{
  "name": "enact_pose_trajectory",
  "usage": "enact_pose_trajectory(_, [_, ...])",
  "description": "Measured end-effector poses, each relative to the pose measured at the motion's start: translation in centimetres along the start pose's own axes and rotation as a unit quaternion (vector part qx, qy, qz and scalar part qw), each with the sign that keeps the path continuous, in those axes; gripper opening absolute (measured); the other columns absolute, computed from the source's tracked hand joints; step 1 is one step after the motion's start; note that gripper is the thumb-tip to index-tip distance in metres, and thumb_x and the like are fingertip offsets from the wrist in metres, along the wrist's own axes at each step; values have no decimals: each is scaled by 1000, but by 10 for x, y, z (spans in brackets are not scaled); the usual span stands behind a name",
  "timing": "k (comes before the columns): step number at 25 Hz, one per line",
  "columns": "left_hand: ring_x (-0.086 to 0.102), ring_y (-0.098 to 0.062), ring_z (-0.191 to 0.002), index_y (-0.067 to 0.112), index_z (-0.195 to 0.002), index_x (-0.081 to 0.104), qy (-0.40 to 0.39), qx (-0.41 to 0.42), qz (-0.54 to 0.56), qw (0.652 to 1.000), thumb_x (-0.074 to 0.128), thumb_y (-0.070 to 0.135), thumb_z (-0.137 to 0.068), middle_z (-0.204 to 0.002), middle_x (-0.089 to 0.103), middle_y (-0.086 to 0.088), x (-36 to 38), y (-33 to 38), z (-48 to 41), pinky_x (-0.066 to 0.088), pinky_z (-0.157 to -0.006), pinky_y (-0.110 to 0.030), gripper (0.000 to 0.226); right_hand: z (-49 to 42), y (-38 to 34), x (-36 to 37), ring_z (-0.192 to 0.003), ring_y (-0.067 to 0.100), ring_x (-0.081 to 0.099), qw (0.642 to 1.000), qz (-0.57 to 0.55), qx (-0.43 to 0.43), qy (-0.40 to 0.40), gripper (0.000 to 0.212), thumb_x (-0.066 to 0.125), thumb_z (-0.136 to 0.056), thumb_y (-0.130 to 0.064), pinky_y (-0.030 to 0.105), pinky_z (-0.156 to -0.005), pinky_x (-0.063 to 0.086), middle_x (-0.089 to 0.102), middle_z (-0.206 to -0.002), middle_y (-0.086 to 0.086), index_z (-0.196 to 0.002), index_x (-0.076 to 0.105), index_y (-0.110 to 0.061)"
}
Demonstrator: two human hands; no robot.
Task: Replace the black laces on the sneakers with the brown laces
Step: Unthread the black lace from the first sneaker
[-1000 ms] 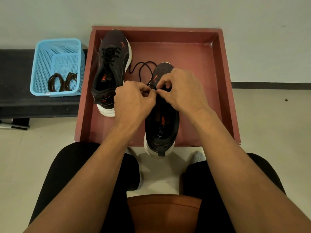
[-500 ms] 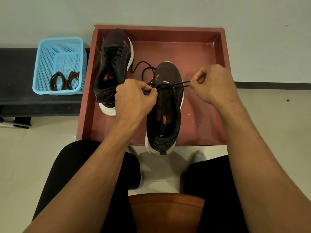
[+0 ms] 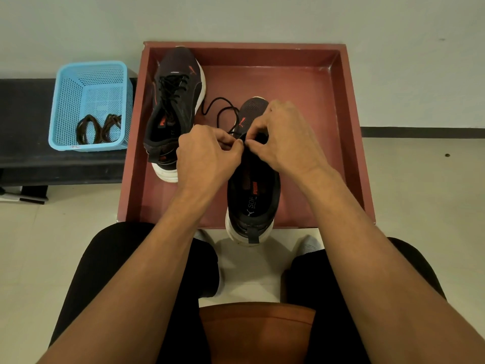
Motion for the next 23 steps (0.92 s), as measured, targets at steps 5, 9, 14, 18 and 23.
enact_pose_trajectory(5, [71, -7, -70, 28, -87, 83, 3, -1, 2, 1000, 75, 37, -87, -65, 68, 16, 0, 0, 0, 63, -72, -37, 12, 2, 37, -36, -74, 7, 61, 994, -8, 110, 17, 8, 80, -84, -30, 28, -70, 51, 63, -79, -13, -77, 77, -30])
enact_pose_trajectory(9, [71, -7, -69, 28, -86, 82, 4, -5, 5, 1000, 77, 37, -87, -66, 69, 15, -1, -2, 0, 64, -72, -37, 11, 14, 67, -54, -68, 4, 59, 976, -7, 208, 66, 13, 80, -83, -24, 30, -73, 54, 62, -74, -16, -76, 72, -32])
enact_pose_trajectory(14, [69, -2, -65, 29, -82, 80, 1, -6, 10, 1000, 77, 37, -86, -62, 67, 16, -2, -1, 1, 64, -70, -35, 10, 1, 24, -26, -92, 12, 60, 999, -22, 48, 4, 16, 81, -86, -38, 28, -75, 51, 61, -98, -4, -102, 80, -38])
enact_pose_trajectory(18, [69, -4, -62, 27, -84, 80, -4, -7, 10, 1000, 78, 38, -86, -61, 66, 16, -1, 0, 1, 64, -66, -35, 12, -1, 4, 1, -99, 15, 59, 1000, -21, -5, -16, 17, 85, -83, -42, 29, -75, 51, 59, -103, -4, -98, 81, -36])
enact_pose_trajectory(23, [69, -6, -60, 27, -82, 80, -6, -8, 10, 1000, 77, 39, -86, -60, 67, 14, 0, 0, 1, 64, -67, -36, 13, 0, 2, 0, -92, 11, 56, 1000, 1, -8, 2, 5, 80, -86, -34, 30, -69, 53, 57, -96, -9, -84, 78, -30])
Point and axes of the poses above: each hand's wrist, its own z-axis away from the middle knuckle, its own x-axis out of the palm, y = z × x, the point moved 6 cm from there along -z, towards the middle knuckle
